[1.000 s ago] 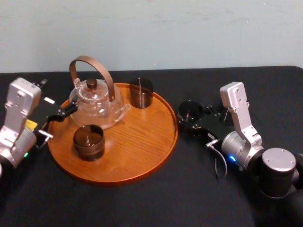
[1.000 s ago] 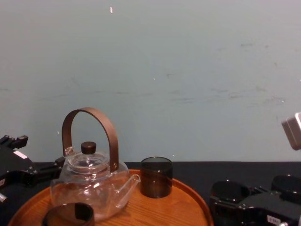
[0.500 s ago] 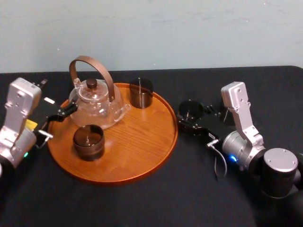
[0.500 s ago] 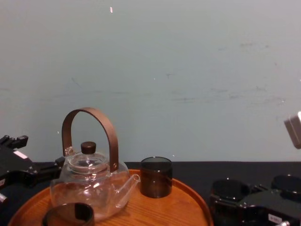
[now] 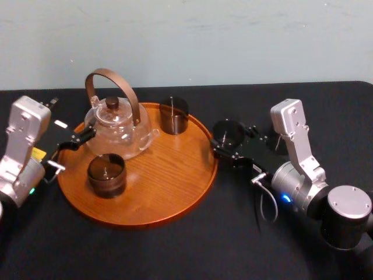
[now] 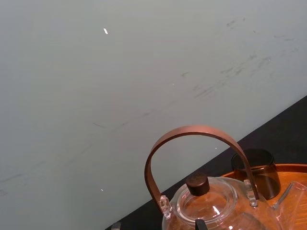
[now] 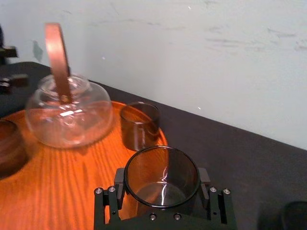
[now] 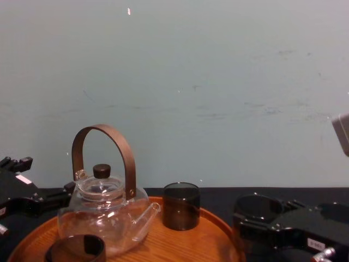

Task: Pick up the glass from the table and place it on the tray.

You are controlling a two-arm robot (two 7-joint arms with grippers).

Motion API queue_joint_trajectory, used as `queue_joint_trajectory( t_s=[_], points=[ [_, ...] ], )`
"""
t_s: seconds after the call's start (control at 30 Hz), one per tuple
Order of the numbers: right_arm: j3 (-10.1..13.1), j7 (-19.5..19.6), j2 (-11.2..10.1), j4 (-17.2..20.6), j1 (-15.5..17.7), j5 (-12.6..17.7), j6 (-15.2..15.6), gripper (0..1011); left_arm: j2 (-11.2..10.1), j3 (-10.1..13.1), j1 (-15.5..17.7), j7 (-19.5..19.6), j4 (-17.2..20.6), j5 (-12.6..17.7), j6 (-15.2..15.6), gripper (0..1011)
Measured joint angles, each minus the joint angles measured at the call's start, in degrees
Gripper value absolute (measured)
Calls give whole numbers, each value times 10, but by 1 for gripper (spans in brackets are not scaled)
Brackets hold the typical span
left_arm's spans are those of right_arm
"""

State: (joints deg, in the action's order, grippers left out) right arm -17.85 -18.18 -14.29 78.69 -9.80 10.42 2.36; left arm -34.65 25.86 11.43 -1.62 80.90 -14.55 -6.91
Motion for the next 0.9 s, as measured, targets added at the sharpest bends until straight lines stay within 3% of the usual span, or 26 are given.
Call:
queue_joint_trajectory(
  t_s=[0.43, 0.9],
  points=[
    [-28, -18, -4, 47, 18, 7, 14, 902, 0, 0, 0, 0, 0, 0, 0, 1001],
    [-63, -29, 7, 32, 3, 7, 11, 902, 0, 0, 0, 0, 0, 0, 0, 1001]
  ],
)
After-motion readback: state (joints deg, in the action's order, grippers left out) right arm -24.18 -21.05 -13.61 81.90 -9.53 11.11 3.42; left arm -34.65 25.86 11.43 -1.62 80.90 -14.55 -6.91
